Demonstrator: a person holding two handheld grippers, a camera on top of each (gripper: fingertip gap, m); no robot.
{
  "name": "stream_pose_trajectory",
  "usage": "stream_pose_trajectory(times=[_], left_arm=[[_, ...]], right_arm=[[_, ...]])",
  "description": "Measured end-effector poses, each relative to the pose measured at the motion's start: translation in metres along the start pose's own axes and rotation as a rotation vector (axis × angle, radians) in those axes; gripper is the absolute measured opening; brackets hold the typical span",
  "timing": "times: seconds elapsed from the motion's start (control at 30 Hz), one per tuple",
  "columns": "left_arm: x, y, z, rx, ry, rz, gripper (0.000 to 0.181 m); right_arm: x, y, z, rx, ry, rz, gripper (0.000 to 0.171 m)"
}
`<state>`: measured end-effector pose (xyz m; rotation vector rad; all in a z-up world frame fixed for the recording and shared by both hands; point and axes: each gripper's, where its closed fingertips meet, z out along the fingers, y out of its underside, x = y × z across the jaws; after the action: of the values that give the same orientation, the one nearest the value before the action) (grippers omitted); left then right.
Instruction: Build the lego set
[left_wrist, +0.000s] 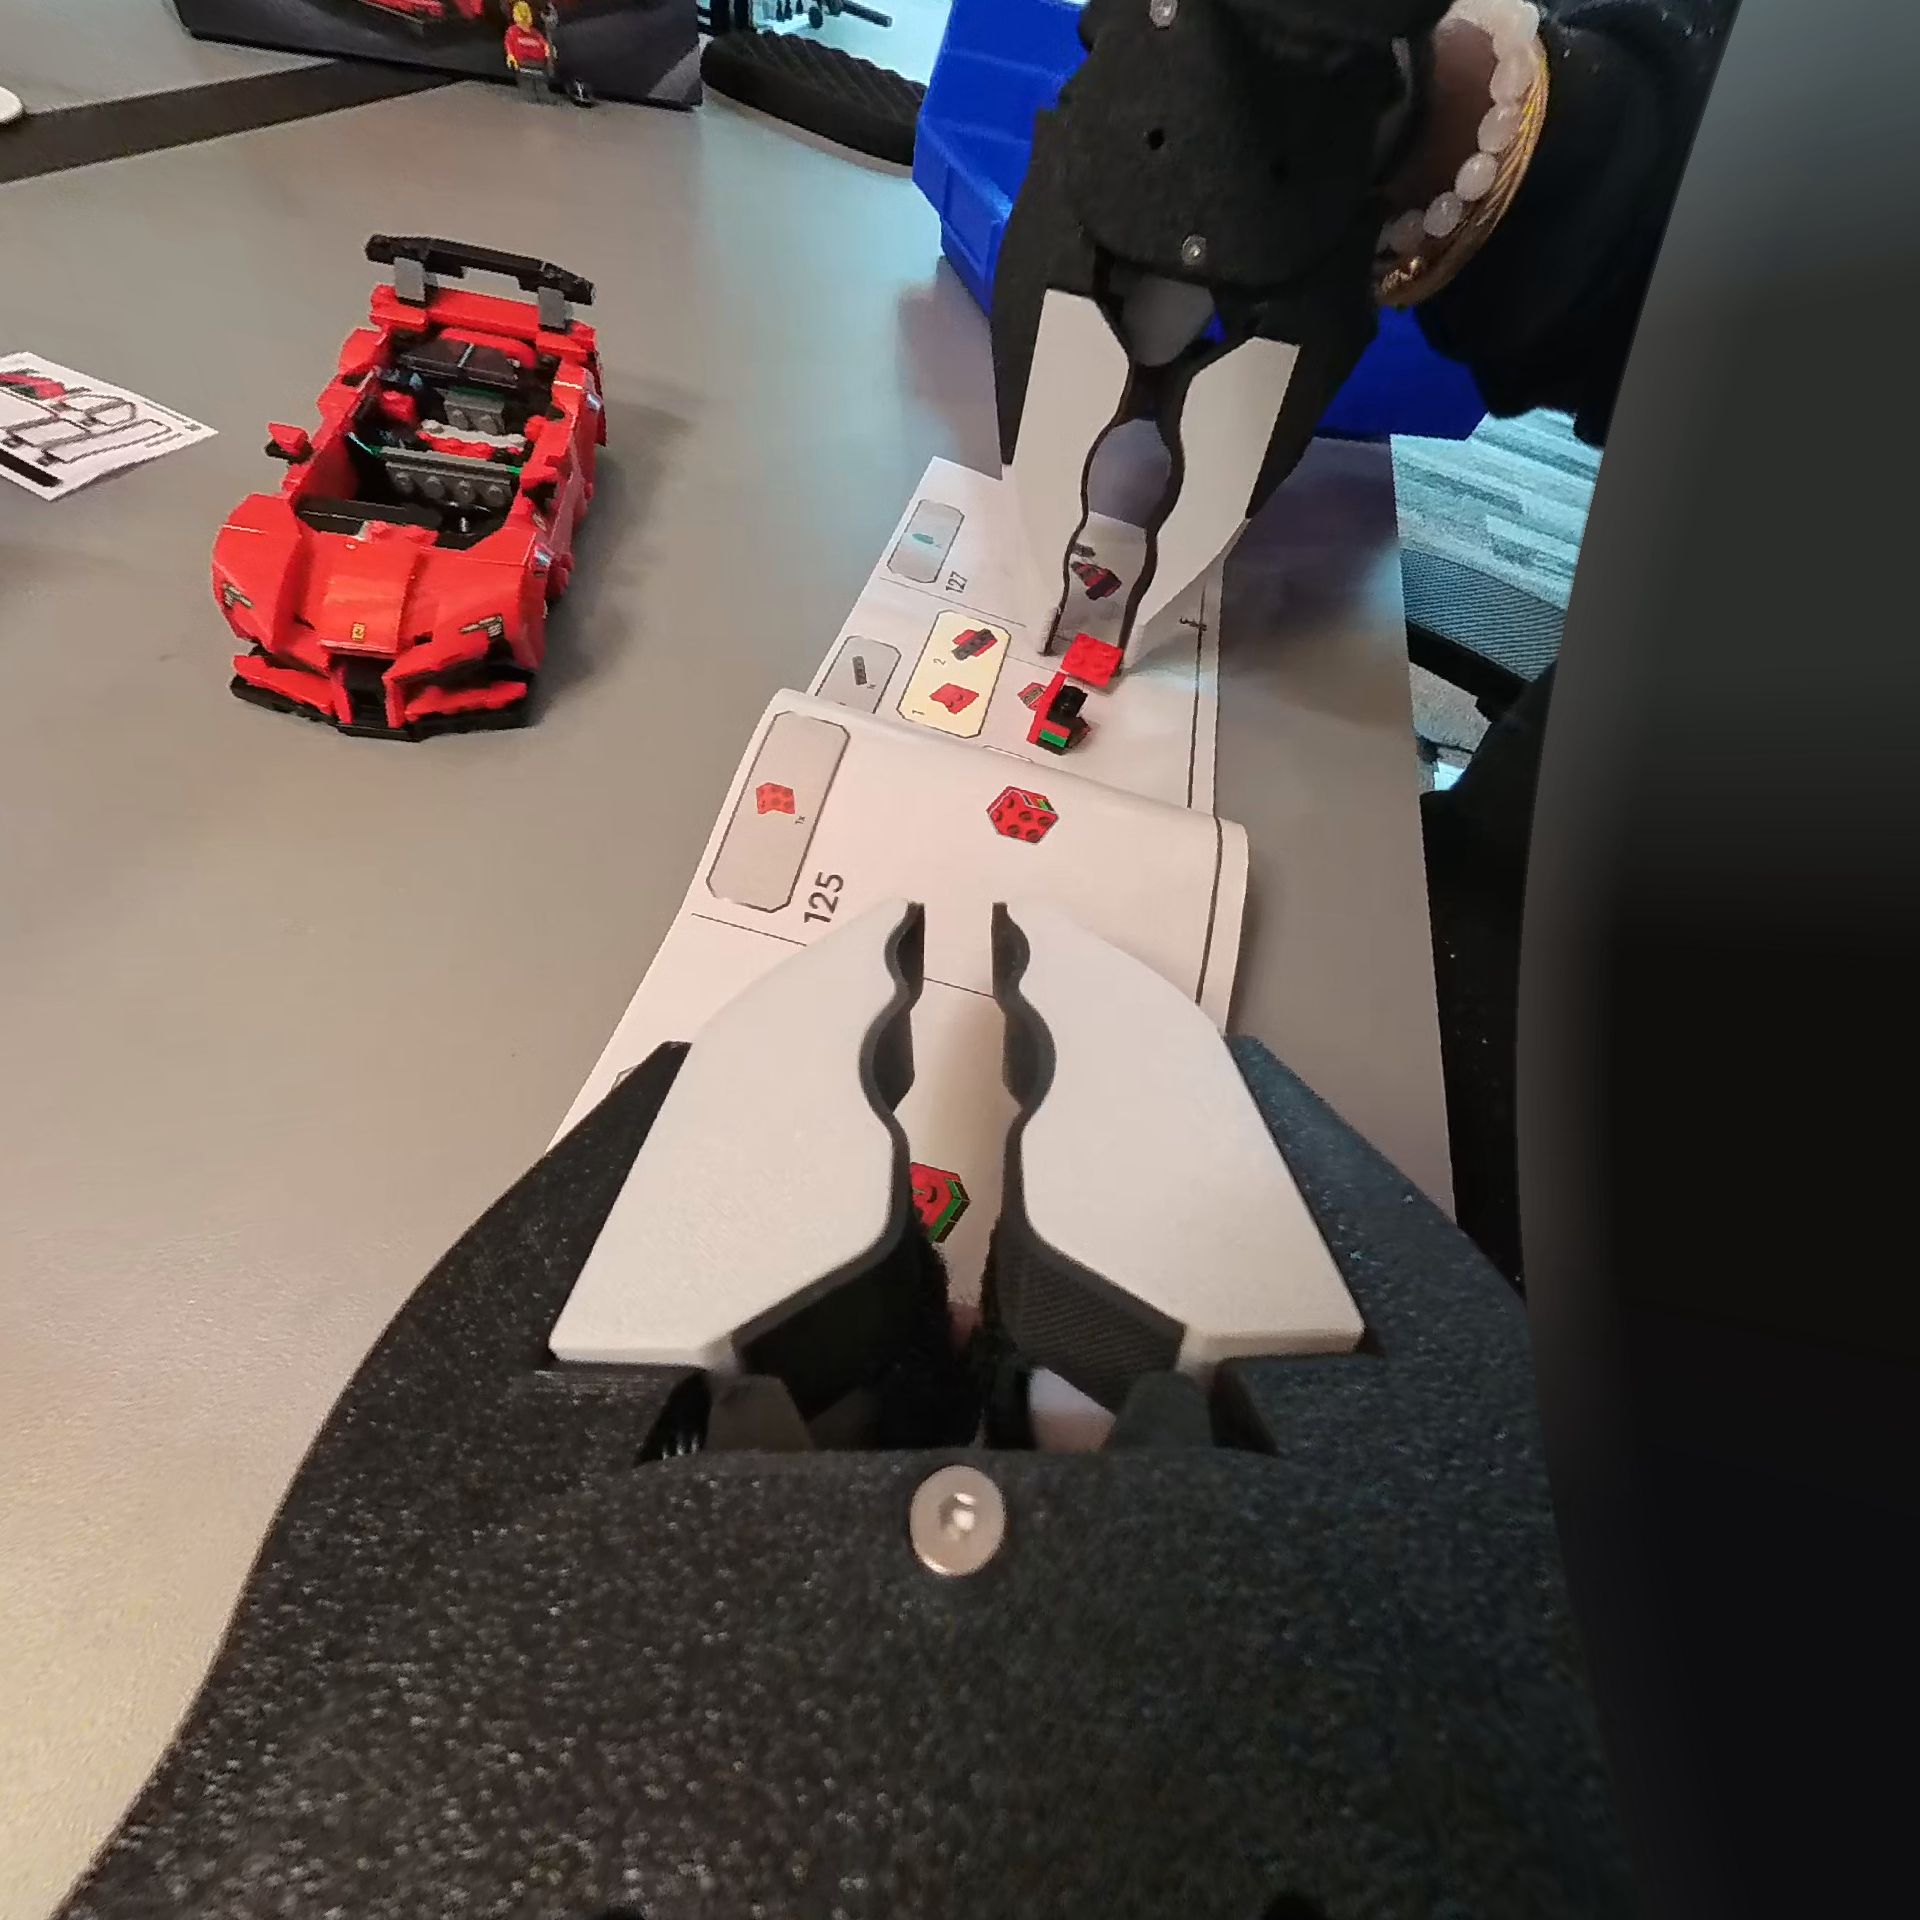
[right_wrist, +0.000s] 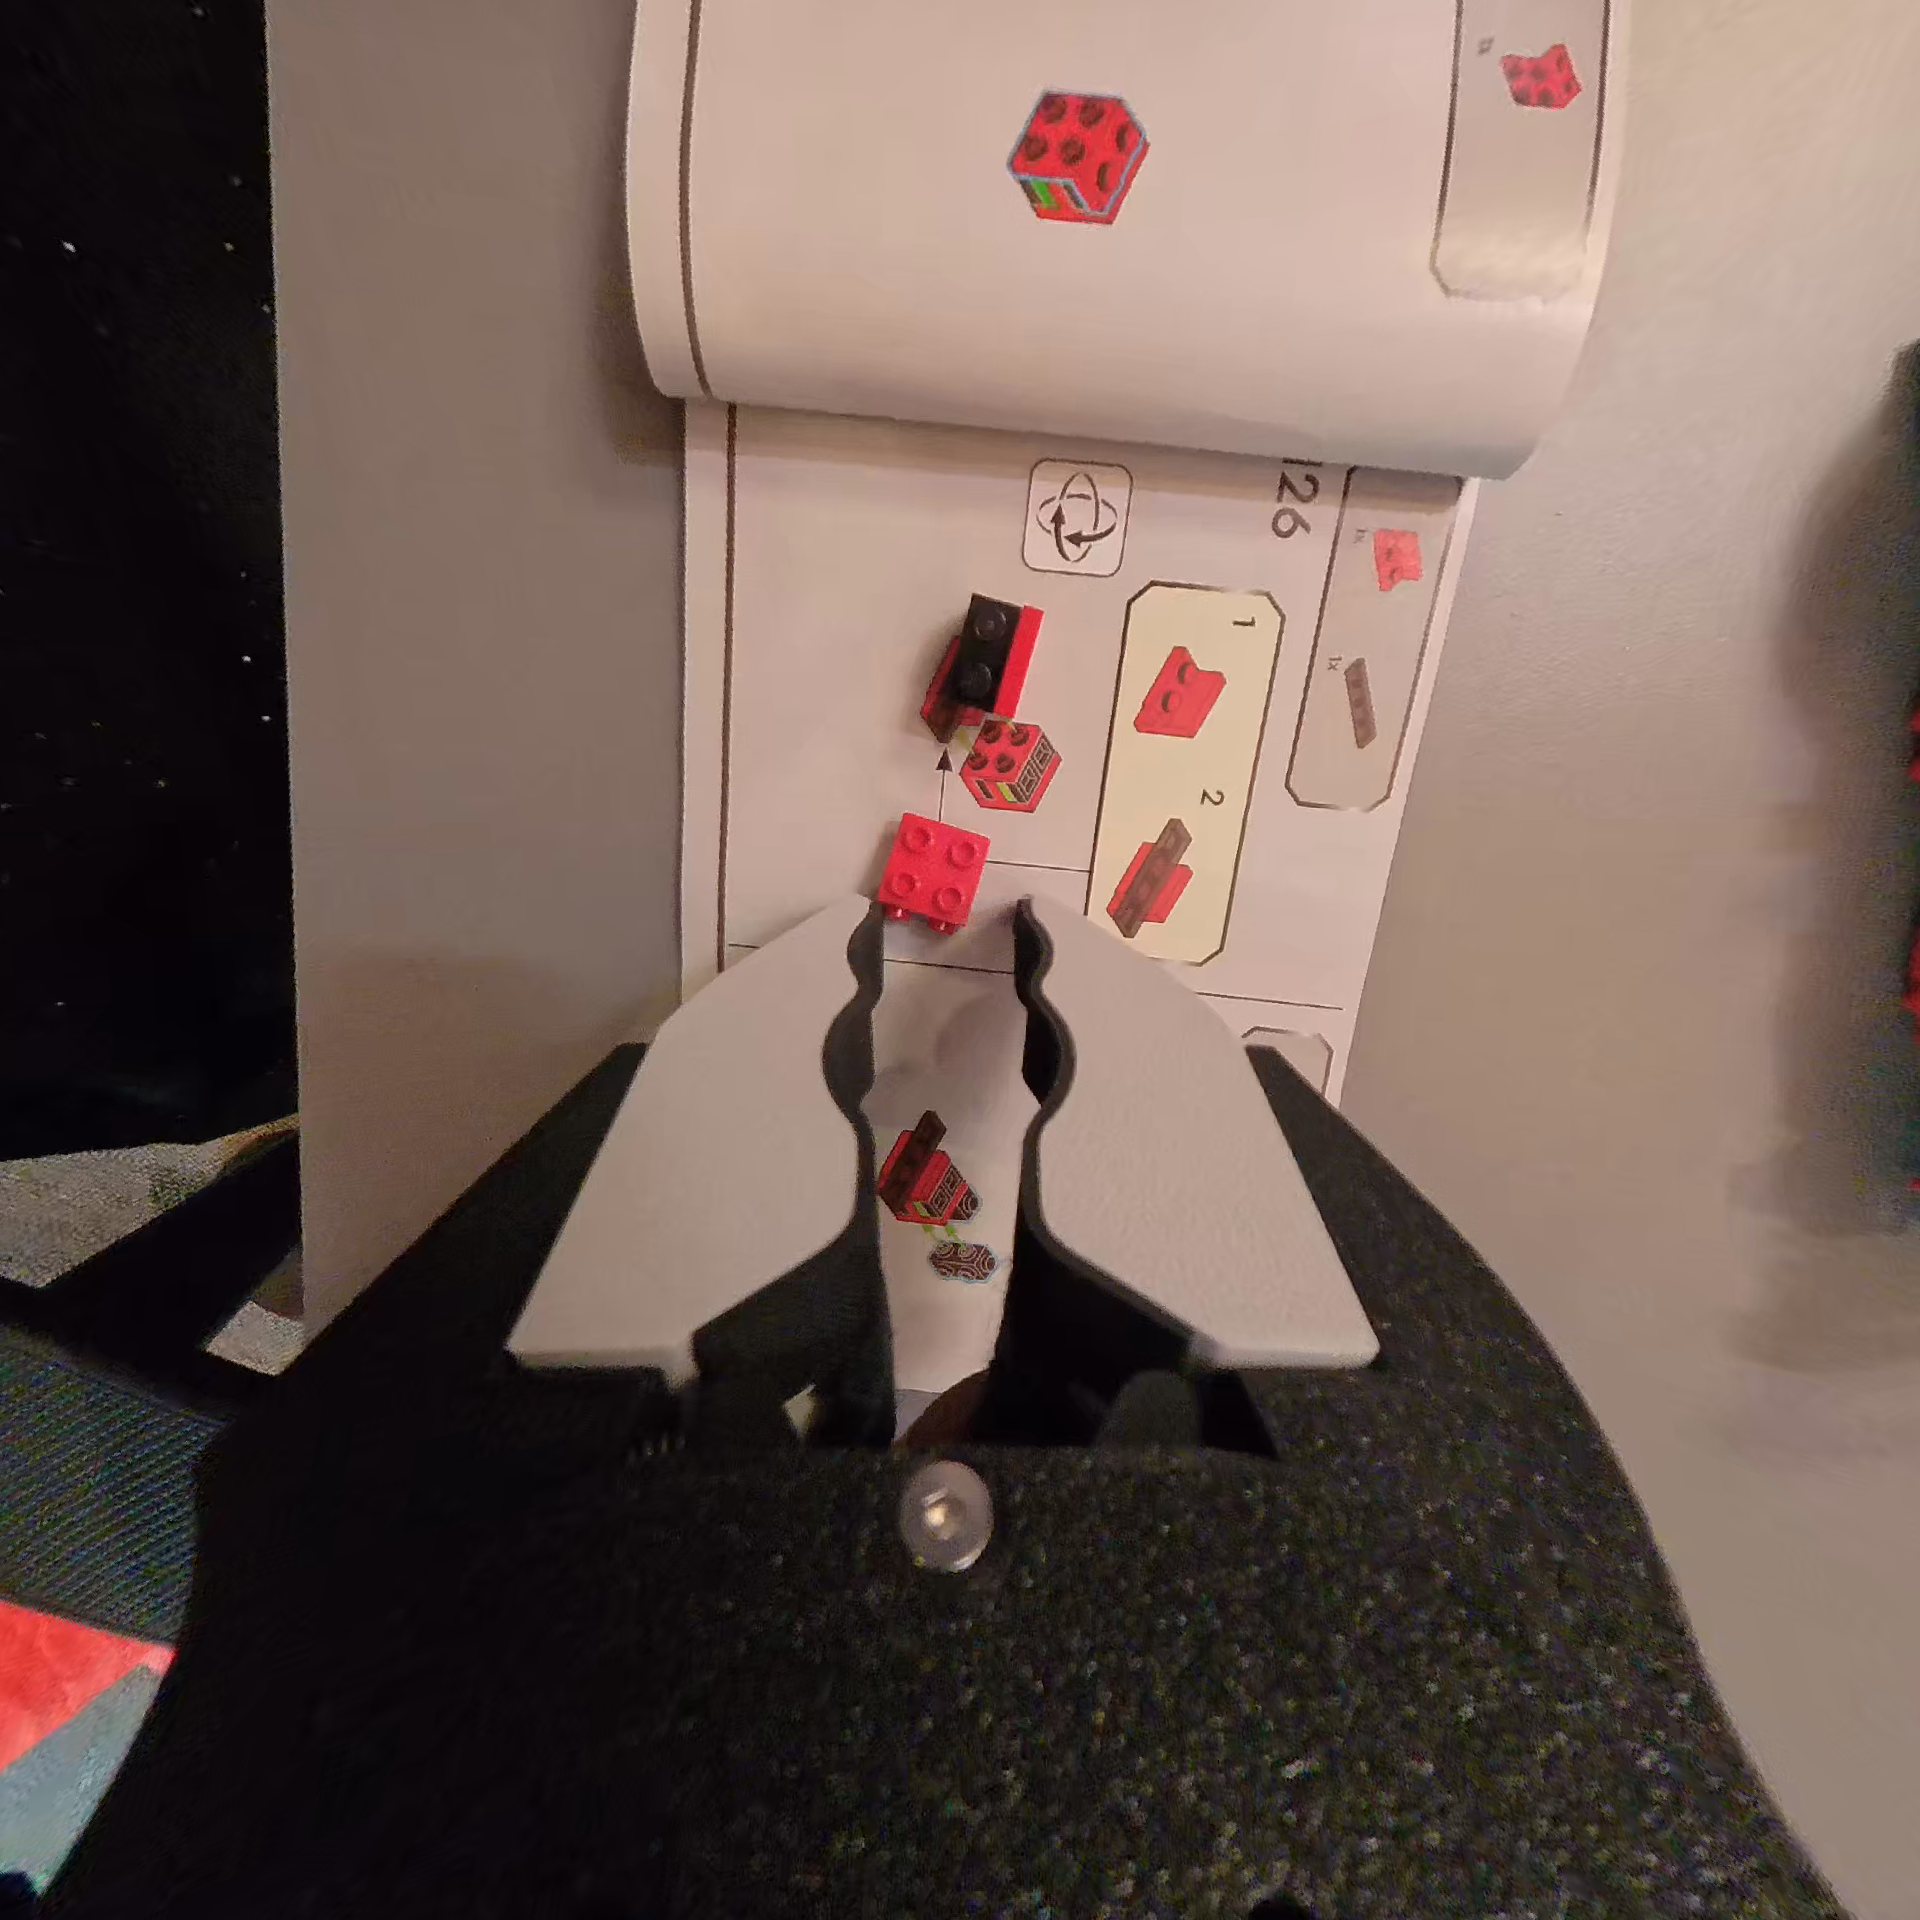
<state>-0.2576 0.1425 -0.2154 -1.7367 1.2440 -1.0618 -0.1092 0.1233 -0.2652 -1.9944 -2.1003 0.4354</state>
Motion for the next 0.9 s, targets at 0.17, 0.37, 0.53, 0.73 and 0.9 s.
stream_pose_trajectory(times=[0.17, 0.37, 0.53, 0.73, 0.9], left_arm=[[-0.001, 0.0, 0.001, -0.002, 0.003, -0.015, 0.012], [-0.001, 0.002, 0.002, -0.016, 0.006, -0.01, 0.011], [-0.001, 0.001, 0.002, -0.007, 0.005, -0.012, 0.011], [-0.001, 0.0, 0.001, 0.003, 0.005, -0.019, 0.011], [-0.001, 0.001, 0.001, 0.0, 0.012, -0.027, 0.011]], right_arm=[[-0.002, -0.001, -0.002, 0.026, -0.019, 0.051, 0.036], [0.002, -0.009, -0.006, 0.101, -0.005, 0.119, 0.04], [0.003, -0.031, -0.002, 0.197, 0.024, 0.167, 0.031], [0.004, -0.037, 0.01, 0.219, 0.034, 0.185, 0.024], [0.008, -0.042, 0.009, 0.273, 0.048, 0.211, 0.012]])
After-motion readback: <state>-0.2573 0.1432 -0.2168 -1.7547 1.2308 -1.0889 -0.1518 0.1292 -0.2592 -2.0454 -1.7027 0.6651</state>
